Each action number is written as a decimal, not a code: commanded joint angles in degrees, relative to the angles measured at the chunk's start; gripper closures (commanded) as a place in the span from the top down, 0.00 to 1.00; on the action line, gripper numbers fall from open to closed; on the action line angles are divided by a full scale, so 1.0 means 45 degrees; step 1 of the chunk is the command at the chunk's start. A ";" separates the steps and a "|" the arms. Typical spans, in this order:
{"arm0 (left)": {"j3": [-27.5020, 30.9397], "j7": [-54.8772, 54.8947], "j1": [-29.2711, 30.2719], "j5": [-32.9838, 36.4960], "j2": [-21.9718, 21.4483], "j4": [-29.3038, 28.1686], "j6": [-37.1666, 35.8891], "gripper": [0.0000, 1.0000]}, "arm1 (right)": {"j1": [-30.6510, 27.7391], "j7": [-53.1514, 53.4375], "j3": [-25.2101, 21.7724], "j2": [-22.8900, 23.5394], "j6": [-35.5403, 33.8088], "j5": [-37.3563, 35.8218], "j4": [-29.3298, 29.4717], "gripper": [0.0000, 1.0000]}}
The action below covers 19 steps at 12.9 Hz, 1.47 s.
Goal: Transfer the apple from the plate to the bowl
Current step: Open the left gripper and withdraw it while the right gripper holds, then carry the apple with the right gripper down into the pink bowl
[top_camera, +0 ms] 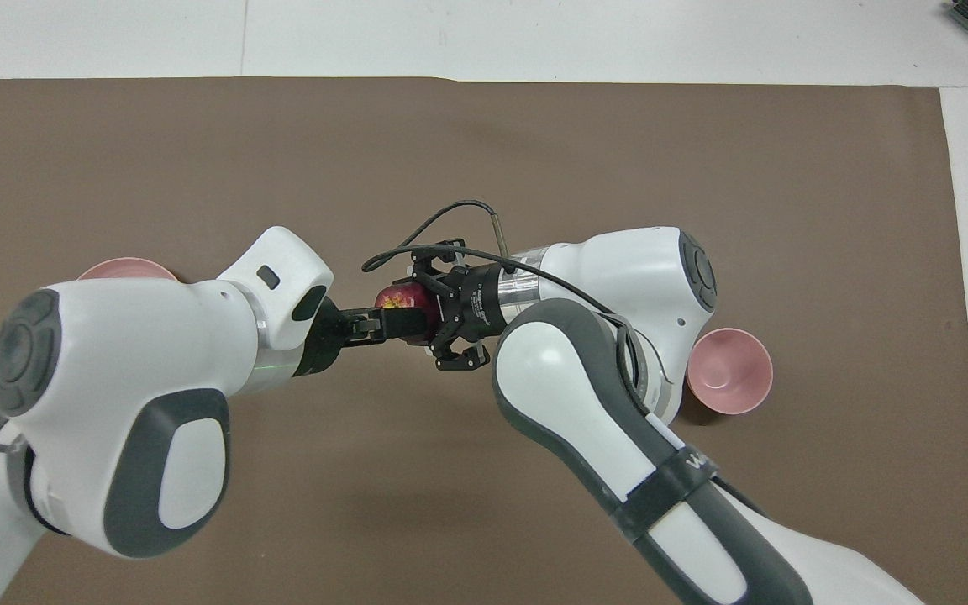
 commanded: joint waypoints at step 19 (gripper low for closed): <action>0.0253 0.3591 0.4098 0.4754 0.2642 0.8596 -0.7294 1.00 | -0.4311 -1.1047 -0.0076 -0.2641 -0.3552 -1.3315 -0.1631 0.44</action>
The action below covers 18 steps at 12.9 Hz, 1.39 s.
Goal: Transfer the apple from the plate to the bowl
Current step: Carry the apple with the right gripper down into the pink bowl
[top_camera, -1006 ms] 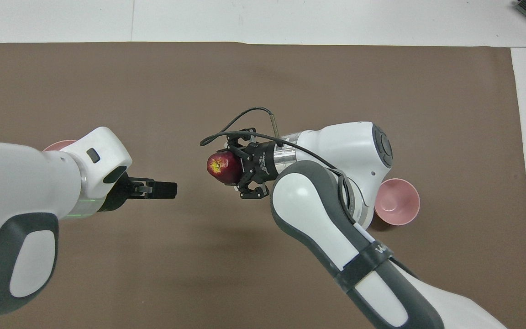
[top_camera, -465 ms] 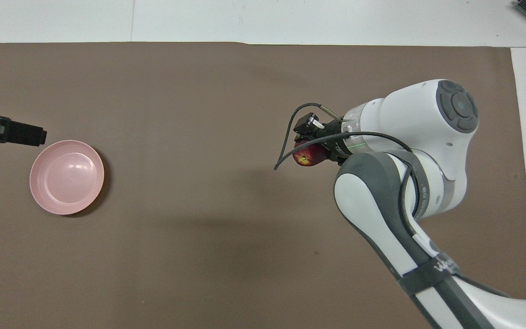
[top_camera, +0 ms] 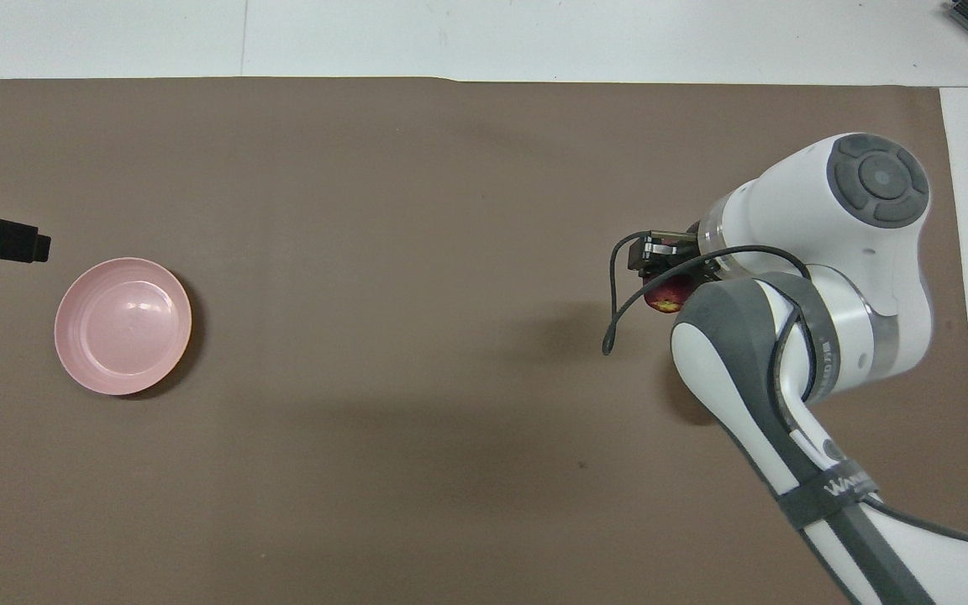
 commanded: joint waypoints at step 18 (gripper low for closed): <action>0.0833 -0.0059 -0.0188 0.0150 -0.1145 -0.2006 -0.0353 1.00 | -0.1941 -0.2650 0.0135 -0.3199 0.4619 -0.0582 -0.7533 1.00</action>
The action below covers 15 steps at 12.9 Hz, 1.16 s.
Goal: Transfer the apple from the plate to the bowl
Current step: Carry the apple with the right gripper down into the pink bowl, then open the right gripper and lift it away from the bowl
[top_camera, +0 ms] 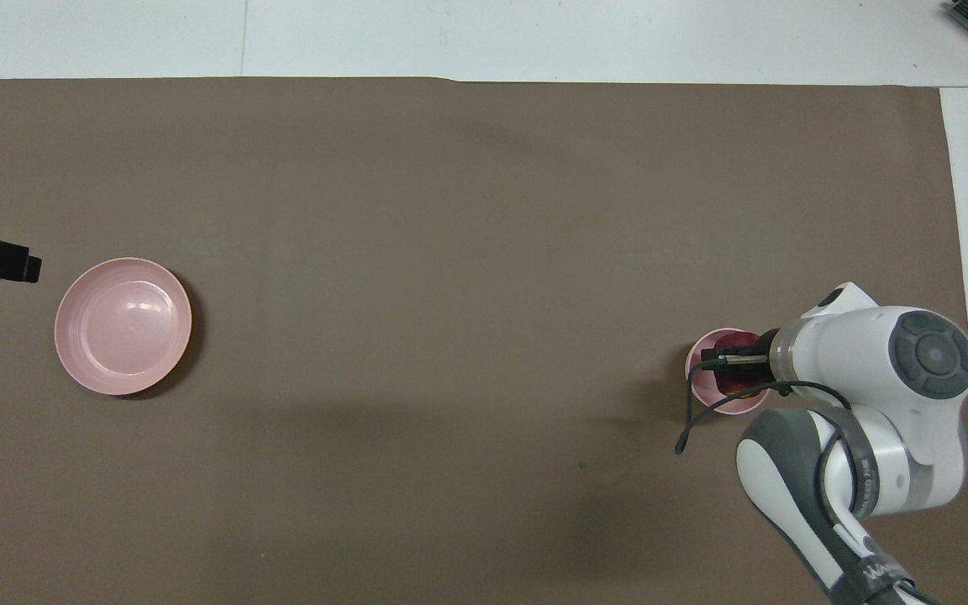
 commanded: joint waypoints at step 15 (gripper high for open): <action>0.0539 -0.0100 -0.0198 0.0078 -0.0369 -0.0398 0.0017 1.00 | -0.1418 0.0012 0.0011 -0.0359 -1.0689 -0.0205 1.0042 1.00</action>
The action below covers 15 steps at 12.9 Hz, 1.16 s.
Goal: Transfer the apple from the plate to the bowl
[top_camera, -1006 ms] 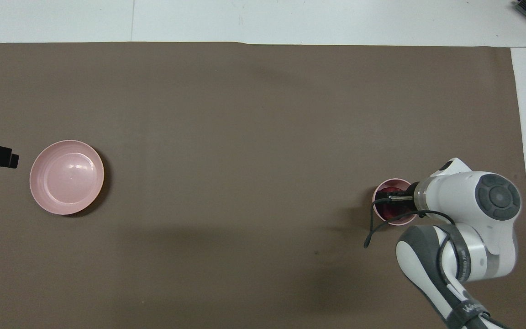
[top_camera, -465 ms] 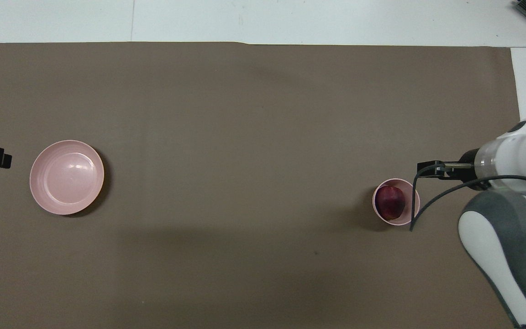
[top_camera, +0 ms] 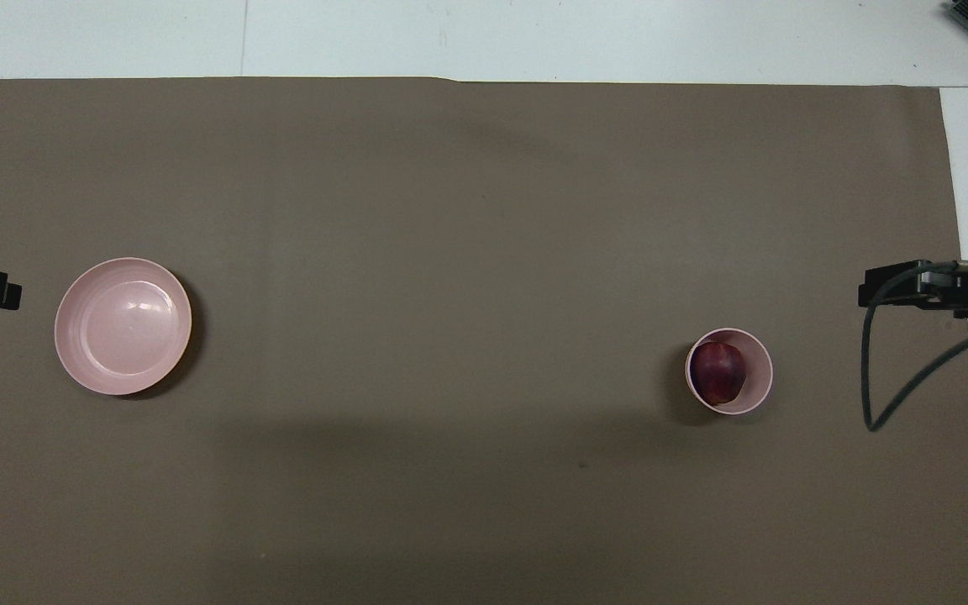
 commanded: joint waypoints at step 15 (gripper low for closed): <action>0.0145 -0.0101 -0.0177 0.0078 -0.0255 -0.0271 0.0017 1.00 | -0.0087 -0.0054 0.0136 0.0893 -0.2535 -0.0068 0.2697 1.00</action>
